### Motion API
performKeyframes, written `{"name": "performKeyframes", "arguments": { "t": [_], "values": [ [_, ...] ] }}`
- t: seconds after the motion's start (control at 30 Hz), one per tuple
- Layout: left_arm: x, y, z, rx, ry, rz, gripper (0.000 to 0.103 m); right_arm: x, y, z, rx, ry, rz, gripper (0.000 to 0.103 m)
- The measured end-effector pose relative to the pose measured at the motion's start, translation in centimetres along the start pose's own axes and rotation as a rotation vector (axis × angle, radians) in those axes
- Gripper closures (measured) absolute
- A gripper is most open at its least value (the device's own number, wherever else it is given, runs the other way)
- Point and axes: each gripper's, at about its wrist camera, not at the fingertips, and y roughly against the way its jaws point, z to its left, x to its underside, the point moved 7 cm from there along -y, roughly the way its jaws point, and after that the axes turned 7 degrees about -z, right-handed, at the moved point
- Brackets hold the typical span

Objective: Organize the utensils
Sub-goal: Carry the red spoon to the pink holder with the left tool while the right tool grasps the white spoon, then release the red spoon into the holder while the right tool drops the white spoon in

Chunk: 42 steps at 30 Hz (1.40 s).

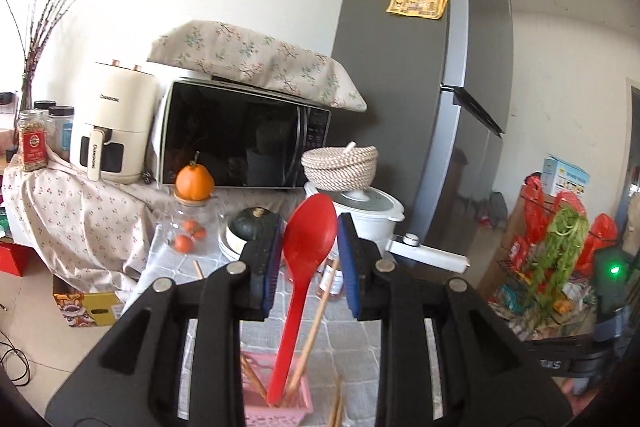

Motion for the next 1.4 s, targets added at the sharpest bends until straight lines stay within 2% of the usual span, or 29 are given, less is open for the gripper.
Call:
{"name": "performKeyframes", "arguments": {
  "t": [0.2, 0.4, 0.53, 0.7, 0.93, 1.07, 1.17, 1.4],
  "values": [
    [2.0, -2.2, 1.5, -0.06, -0.02, 0.03, 0.074, -0.6, 0.5, 1.1, 0.005, 0.021, -0.036, 0.1],
    [3.6, -3.1, 2.0, -0.081, -0.027, 0.074, 0.074, -1.4, 0.5, 2.0, 0.009, 0.038, -0.074, 0.1],
    [5.0, -3.6, 2.4, -0.089, -0.03, 0.149, 0.074, -1.9, 0.5, 2.8, 0.007, 0.048, -0.1, 0.1],
    [6.0, -3.2, 3.1, -0.093, 0.022, 0.271, 0.073, -2.7, 0.7, 4.1, 0.003, 0.067, -0.141, 0.1],
    [5.7, -0.7, 3.5, -0.094, -0.006, 0.362, 0.052, -3.8, 1.3, 6.5, -0.015, 0.097, -0.219, 0.1],
    [6.4, 0.8, 4.8, -0.118, -0.006, 0.464, 0.042, -4.3, 1.7, 8.5, -0.041, 0.123, -0.268, 0.1],
    [7.7, 1.7, 5.8, -0.143, -0.016, 0.541, 0.039, -4.3, 1.5, 10.3, -0.052, 0.165, -0.295, 0.1],
    [10.3, 3.8, 8.0, -0.186, -0.025, 0.666, 0.035, -3.5, -0.3, 13.1, -0.078, 0.212, -0.317, 0.1]
  ]
}}
